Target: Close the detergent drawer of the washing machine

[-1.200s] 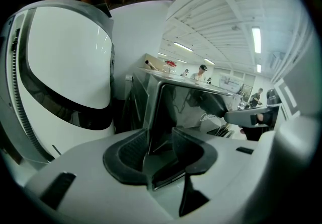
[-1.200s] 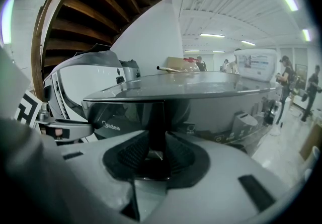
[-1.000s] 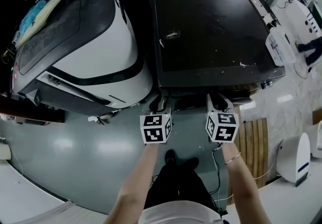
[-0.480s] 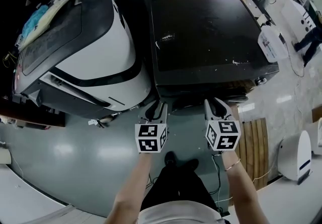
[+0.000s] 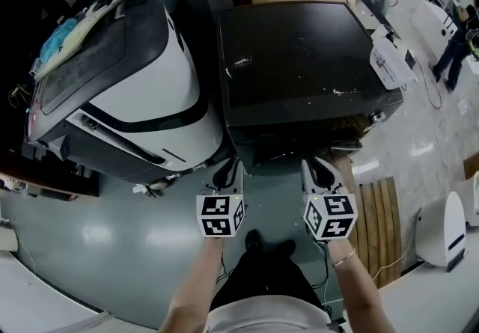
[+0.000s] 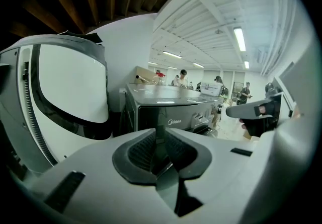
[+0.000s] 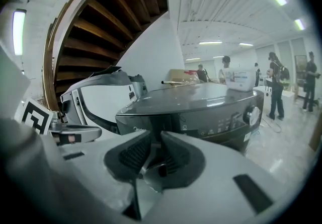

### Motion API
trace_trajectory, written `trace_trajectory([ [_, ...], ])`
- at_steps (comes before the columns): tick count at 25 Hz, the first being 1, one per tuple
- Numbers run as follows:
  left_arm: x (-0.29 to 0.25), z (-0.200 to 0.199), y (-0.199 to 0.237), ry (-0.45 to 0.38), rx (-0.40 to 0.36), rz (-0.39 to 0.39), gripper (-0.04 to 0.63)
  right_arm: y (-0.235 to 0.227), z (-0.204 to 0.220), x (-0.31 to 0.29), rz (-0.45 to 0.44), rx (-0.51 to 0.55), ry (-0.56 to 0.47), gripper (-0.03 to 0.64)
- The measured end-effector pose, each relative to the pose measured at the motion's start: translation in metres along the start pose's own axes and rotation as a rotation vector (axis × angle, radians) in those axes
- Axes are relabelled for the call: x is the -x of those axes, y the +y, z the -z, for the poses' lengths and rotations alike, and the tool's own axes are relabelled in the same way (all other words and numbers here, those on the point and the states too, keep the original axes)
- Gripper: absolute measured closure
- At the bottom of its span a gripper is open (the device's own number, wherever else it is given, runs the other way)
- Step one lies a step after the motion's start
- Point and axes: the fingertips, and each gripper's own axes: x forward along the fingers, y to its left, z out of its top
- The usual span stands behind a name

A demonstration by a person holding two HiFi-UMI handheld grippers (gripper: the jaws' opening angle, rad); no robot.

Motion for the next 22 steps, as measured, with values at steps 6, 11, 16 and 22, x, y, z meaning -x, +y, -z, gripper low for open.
trace_trajectory([
  [6, 0.024, -0.01, -0.01, -0.037, -0.012, 0.005, 0.569, 0.012, -0.005, 0.025, -0.03, -0.008, -0.026, 0.551],
  [11, 0.041, -0.017, -0.018, -0.065, -0.009, 0.008, 0.575, 0.013, -0.013, 0.043, -0.041, -0.013, -0.055, 0.556],
  [16, 0.061, -0.019, -0.023, -0.083, -0.001, 0.005, 0.581, 0.018, -0.021, 0.061, -0.064, -0.014, -0.083, 0.56],
  [22, 0.077, -0.021, -0.026, -0.098, -0.003, 0.01, 0.6, 0.023, -0.028, 0.079, -0.065, -0.004, -0.116, 0.603],
])
